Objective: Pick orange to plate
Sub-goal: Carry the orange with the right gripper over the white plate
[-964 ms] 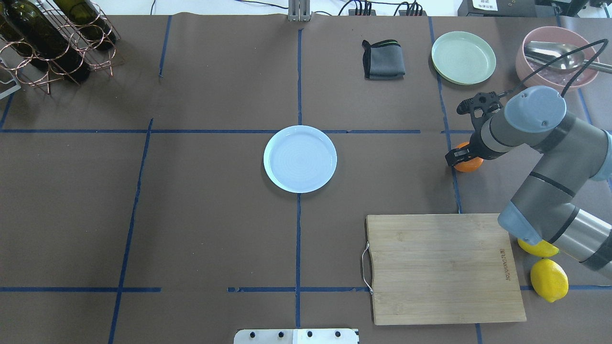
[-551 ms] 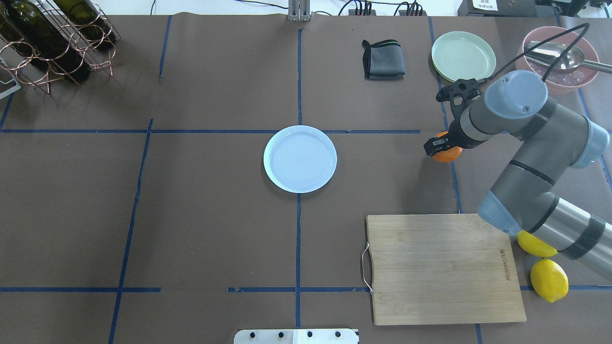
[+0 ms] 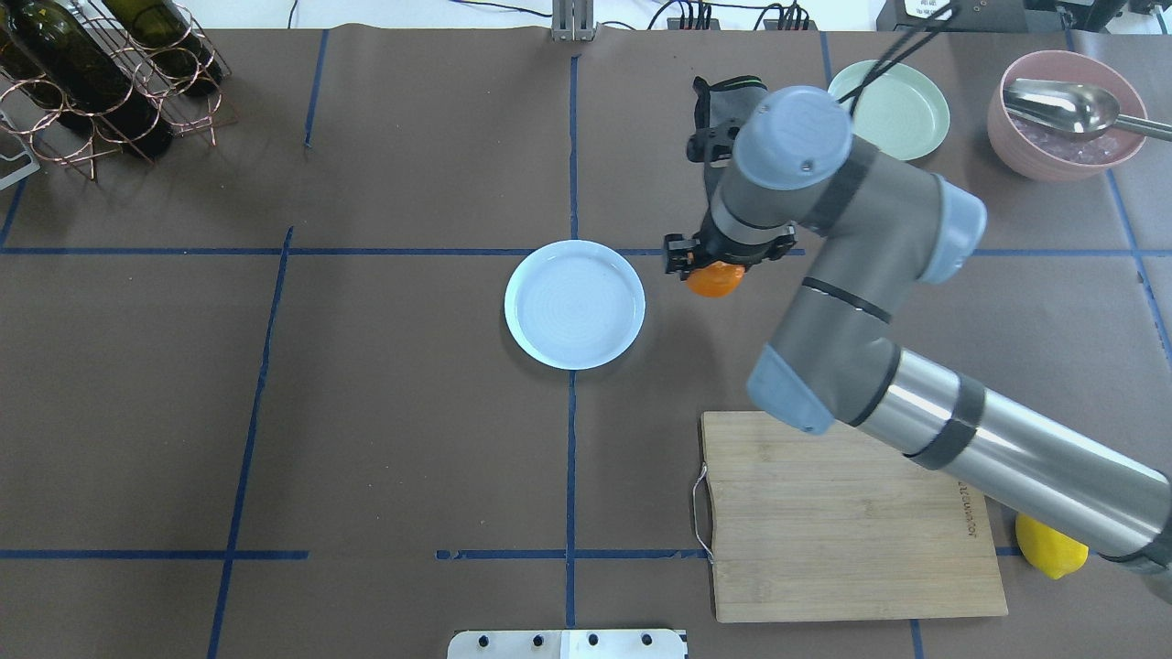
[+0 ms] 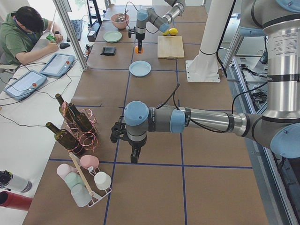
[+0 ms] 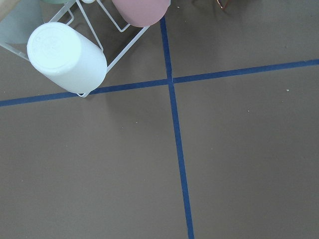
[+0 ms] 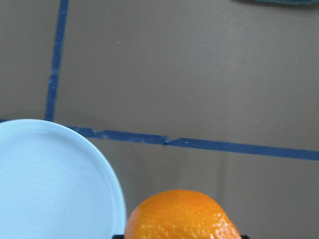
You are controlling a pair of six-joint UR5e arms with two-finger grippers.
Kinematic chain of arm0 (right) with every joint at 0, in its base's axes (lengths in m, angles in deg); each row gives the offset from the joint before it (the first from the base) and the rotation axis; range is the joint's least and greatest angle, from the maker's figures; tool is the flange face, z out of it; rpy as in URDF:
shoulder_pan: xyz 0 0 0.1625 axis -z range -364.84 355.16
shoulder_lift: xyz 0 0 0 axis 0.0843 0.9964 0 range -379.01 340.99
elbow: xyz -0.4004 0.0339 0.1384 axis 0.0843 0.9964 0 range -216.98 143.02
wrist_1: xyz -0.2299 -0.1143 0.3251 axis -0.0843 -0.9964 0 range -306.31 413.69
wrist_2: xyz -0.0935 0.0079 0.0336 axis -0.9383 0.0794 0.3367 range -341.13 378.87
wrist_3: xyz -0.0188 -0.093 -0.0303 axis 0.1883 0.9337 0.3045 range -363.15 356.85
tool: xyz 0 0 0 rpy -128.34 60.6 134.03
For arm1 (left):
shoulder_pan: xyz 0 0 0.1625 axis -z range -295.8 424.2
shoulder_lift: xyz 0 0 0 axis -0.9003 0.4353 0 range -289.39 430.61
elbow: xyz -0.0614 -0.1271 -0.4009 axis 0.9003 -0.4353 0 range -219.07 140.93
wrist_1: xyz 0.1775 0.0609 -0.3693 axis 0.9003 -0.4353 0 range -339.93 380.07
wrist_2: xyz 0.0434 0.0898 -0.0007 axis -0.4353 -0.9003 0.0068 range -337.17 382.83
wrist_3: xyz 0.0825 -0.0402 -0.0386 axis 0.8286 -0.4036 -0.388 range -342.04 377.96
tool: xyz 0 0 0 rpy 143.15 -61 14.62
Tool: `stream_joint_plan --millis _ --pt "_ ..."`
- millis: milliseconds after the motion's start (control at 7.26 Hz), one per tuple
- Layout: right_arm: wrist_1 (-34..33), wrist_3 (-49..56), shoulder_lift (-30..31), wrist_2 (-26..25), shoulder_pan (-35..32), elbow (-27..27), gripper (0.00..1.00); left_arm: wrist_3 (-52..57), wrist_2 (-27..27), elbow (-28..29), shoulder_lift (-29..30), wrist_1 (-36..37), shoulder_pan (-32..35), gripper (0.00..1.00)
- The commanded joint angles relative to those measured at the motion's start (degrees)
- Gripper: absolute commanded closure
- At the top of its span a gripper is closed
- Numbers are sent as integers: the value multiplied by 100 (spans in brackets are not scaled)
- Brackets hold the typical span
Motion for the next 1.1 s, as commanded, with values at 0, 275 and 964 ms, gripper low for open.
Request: stream_joint_plan --millis 0,275,964 --pt "4 -590 -1067 -449 391 1257 100 0 6 -3 -3 3 5 0" --pt "13 -793 -1281 -599 585 1587 93 0 6 -12 -3 3 5 0" --pt "162 -960 -1317 -758 743 1728 22 0 6 -29 -3 3 5 0"
